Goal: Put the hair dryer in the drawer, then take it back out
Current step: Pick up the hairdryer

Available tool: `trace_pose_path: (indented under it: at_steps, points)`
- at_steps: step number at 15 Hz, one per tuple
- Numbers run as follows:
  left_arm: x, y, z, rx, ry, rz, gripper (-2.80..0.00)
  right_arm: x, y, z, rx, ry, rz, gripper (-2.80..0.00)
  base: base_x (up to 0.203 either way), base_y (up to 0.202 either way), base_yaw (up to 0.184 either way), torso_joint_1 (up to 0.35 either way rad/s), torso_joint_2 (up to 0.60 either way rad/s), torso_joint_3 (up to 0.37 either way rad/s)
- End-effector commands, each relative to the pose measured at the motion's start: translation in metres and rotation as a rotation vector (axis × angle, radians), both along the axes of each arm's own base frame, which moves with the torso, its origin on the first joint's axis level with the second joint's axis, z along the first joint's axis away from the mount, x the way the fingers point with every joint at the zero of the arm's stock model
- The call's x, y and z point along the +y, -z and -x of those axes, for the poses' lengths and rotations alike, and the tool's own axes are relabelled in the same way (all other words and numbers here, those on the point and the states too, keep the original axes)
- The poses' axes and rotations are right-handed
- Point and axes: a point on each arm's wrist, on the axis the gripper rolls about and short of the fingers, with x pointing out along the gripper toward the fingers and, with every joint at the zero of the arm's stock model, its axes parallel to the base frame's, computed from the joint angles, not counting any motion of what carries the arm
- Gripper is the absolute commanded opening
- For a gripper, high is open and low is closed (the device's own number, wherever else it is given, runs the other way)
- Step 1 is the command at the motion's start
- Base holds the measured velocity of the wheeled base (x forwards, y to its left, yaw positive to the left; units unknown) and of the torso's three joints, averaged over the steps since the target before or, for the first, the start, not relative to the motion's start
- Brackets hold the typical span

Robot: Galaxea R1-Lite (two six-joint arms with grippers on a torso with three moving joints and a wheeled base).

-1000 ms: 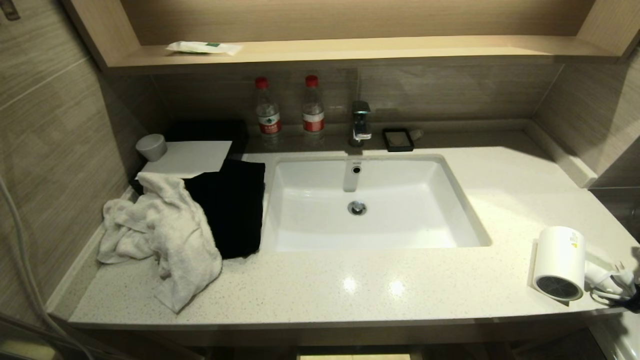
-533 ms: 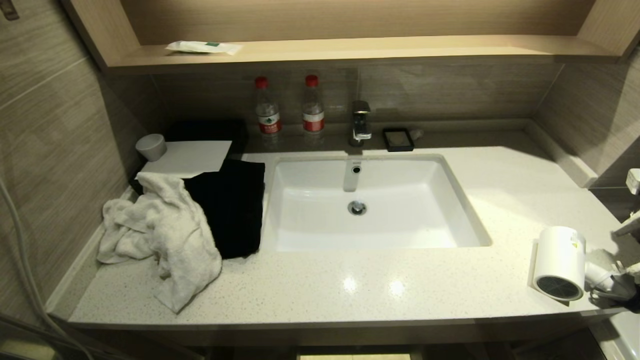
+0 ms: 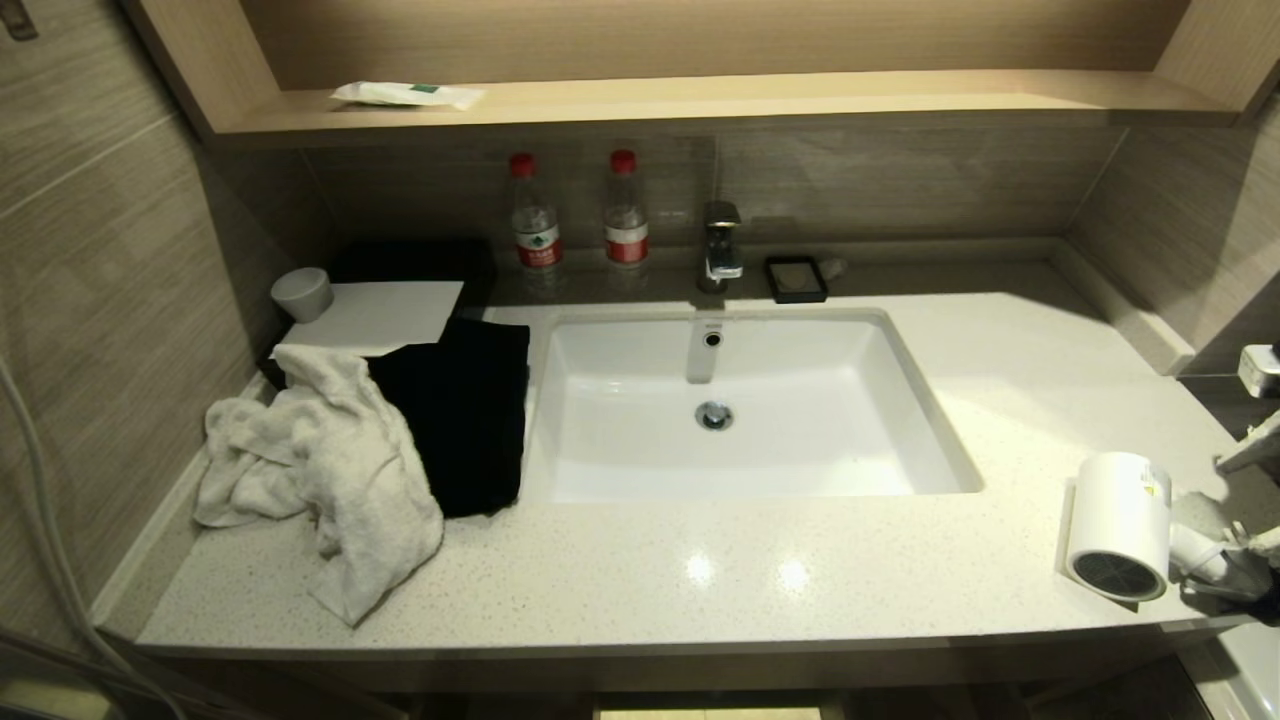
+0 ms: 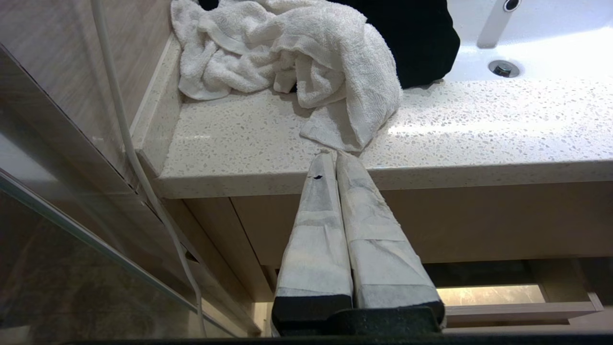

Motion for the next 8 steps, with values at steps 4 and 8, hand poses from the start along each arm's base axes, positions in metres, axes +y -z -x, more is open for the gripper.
trace_pose_path:
  at_steps: [4, 8]
  points:
    - [0.000, 0.000, 0.000, -0.002, 0.000, 0.001, -2.80, 0.015, -0.007, -0.008, 0.024, 0.093, -0.022, 0.00, 0.000, 0.000, 0.000, 0.000, 0.00, 0.000]
    - [0.000, 0.000, 0.000, -0.001, 0.000, -0.001, -2.80, 0.020, -0.009, -0.018, -0.007, 0.141, 0.052, 0.00, 0.000, 0.000, 0.000, 0.000, 0.00, 0.000]
